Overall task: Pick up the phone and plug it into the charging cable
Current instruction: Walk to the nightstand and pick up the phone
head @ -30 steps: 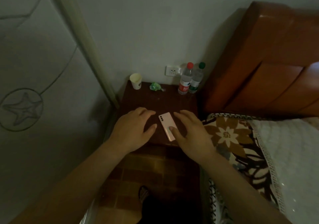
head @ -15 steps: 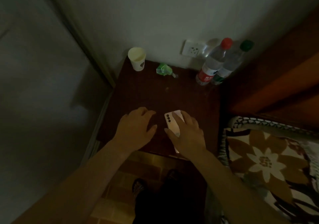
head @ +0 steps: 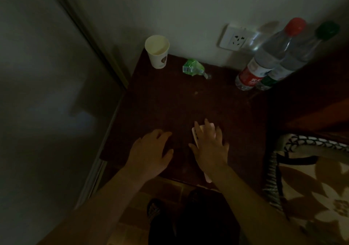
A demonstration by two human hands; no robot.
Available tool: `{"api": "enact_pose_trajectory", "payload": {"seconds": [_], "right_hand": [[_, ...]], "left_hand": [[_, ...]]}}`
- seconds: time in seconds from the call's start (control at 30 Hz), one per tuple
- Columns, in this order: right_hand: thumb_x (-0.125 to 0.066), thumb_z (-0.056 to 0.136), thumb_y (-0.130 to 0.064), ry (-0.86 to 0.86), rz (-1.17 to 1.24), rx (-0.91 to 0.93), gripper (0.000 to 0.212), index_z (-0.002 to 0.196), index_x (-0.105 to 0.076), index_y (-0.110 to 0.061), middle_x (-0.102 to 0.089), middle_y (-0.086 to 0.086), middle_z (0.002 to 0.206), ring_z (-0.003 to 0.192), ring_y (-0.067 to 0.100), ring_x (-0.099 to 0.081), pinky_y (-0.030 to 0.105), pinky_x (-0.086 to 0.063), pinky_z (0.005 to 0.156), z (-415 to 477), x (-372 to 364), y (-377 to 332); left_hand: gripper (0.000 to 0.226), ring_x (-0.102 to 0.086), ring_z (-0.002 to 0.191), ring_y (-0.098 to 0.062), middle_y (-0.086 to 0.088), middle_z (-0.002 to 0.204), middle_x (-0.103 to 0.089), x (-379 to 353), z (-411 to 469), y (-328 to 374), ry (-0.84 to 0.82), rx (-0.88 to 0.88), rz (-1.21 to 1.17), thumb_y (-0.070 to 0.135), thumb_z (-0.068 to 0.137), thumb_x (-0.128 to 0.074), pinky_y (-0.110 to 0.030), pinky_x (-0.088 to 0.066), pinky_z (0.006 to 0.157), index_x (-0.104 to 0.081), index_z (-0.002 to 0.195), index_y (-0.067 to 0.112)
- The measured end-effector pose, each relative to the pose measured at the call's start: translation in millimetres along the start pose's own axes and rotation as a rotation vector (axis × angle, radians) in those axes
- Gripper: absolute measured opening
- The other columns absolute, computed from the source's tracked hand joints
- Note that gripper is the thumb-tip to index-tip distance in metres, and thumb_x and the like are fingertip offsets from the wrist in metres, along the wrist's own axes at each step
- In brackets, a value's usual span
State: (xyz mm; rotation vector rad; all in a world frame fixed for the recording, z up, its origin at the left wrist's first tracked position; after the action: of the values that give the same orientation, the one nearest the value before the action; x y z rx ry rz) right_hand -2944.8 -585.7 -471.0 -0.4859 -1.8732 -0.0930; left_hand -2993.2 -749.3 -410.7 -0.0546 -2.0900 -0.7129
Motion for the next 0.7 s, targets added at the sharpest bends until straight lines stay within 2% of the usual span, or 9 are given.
{"api": "enact_pose_trajectory", "payload": {"seconds": [0.17, 0.33, 0.47, 0.6, 0.7], "right_hand": [[-0.049, 0.090, -0.042, 0.015, -0.024, 0.048, 0.061, 0.141, -0.016, -0.033, -0.015, 0.000, 0.153, 0.131, 0.031, -0.019, 0.057, -0.040, 0.087, -4, 5, -3], [-0.051, 0.088, -0.043, -0.007, 0.017, 0.091, 0.060, 0.140, -0.023, -0.034, -0.019, -0.001, 0.150, 0.130, 0.030, -0.020, 0.056, -0.039, 0.089, -13, 10, -2], [-0.054, 0.086, -0.043, 0.043, 0.109, 0.139, 0.058, 0.137, -0.026, -0.036, -0.023, -0.004, 0.148, 0.130, 0.027, -0.022, 0.055, -0.040, 0.090, -24, 19, 1], [-0.062, 0.082, -0.033, 0.145, 0.215, 0.182, 0.059, 0.135, -0.035, -0.031, -0.032, 0.000, 0.144, 0.126, 0.030, -0.027, 0.055, -0.042, 0.085, -34, 27, 2], [-0.065, 0.080, -0.025, 0.196, 0.306, 0.194, 0.058, 0.132, -0.041, -0.025, -0.036, 0.005, 0.142, 0.123, 0.031, -0.025, 0.048, -0.039, 0.090, -38, 30, 5]], "left_hand": [[0.053, -0.042, 0.124, -0.019, 0.000, 0.142, -0.038, -1, -9, -2, -0.017, 0.005, -0.004, 0.042, 0.091, -0.044, -0.042, -0.040, 0.099, -0.031, 0.140, 0.024], [0.054, -0.040, 0.126, -0.017, 0.001, 0.144, -0.035, -7, -19, -1, -0.016, 0.013, -0.033, 0.044, 0.091, -0.043, -0.041, -0.039, 0.100, -0.030, 0.140, 0.026], [0.054, -0.039, 0.126, -0.015, 0.004, 0.144, -0.035, -12, -27, 3, 0.021, 0.015, -0.070, 0.045, 0.090, -0.042, -0.040, -0.039, 0.101, -0.030, 0.139, 0.028], [0.052, -0.043, 0.121, -0.013, 0.004, 0.141, -0.039, -12, -32, 9, 0.082, -0.002, -0.111, 0.044, 0.089, -0.044, -0.034, -0.042, 0.097, -0.033, 0.137, 0.028], [0.052, -0.042, 0.122, -0.013, 0.005, 0.142, -0.038, -12, -36, 13, 0.087, -0.005, -0.120, 0.044, 0.089, -0.045, -0.034, -0.041, 0.098, -0.033, 0.137, 0.029]]}}
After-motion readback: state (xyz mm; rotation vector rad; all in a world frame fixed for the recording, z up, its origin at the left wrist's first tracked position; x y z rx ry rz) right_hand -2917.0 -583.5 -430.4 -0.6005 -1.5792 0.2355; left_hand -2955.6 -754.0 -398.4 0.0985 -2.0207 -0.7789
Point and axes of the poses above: each hand's wrist, its own z-axis towards the middle knuckle, its own x-axis out of the back of the hand, y = z × x, the point moved 5 cm from there along z, towards the middle knuckle
